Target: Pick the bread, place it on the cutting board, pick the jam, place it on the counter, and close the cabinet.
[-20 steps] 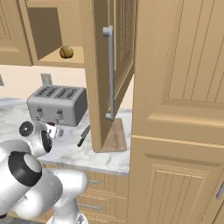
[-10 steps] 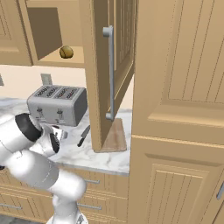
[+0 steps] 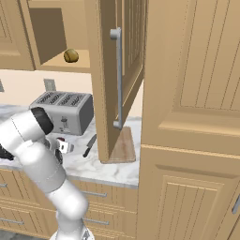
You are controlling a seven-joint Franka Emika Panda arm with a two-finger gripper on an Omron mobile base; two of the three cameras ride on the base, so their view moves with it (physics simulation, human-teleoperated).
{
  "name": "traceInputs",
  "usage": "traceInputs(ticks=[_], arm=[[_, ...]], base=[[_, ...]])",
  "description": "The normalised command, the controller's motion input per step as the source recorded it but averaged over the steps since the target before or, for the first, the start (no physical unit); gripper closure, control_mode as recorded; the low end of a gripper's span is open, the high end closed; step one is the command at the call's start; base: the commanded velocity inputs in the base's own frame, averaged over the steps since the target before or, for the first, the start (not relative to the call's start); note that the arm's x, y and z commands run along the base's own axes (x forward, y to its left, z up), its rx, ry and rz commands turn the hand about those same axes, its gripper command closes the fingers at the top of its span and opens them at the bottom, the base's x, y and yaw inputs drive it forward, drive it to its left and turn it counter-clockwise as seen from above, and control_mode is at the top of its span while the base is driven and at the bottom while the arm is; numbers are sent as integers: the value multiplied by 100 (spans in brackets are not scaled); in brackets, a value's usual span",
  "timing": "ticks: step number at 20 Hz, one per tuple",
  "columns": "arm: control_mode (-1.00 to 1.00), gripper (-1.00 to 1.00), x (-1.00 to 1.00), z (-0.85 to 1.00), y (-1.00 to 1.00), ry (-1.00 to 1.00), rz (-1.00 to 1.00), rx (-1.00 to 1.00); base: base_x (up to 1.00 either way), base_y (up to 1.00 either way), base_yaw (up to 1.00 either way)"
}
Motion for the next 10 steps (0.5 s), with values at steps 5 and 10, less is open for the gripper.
traceInputs(ticks=[5, 10], arm=[[-100, 100, 5, -15, 7, -1, 0, 0], [-100, 100, 9, -14, 1, -3, 0, 0]], base=[[0, 0, 0], [0, 0, 0]])
